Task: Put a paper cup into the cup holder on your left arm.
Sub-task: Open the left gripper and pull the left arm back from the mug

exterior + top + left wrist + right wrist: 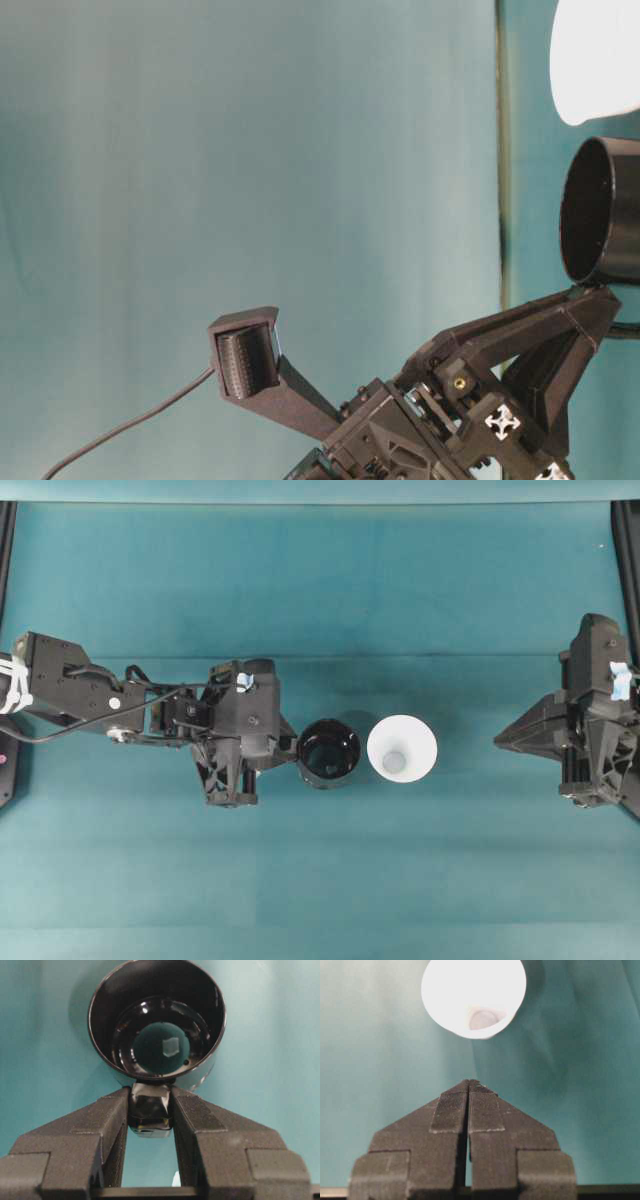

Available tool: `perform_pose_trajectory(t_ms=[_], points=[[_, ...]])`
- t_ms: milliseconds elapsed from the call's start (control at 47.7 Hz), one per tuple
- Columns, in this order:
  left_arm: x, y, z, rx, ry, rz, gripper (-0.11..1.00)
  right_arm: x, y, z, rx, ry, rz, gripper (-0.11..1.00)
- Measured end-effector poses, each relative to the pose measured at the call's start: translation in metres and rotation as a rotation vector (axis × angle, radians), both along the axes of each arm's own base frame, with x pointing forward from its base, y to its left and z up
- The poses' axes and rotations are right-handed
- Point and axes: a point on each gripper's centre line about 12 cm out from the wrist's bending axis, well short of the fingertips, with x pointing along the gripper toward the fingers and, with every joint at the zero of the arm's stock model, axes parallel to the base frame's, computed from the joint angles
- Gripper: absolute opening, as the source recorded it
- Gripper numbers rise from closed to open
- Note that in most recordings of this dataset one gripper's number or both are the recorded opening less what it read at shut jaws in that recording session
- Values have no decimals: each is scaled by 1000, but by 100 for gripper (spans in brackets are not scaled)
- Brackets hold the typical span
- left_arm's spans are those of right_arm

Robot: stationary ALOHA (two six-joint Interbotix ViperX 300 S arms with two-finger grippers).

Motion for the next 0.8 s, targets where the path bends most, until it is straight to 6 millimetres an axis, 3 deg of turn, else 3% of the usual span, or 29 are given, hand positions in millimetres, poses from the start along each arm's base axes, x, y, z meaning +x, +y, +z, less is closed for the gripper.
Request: perform_pose_trajectory(t_ms=[797], points=[[0,8,-11,2,8,18,32,0,0,0,1,-2,1,-1]])
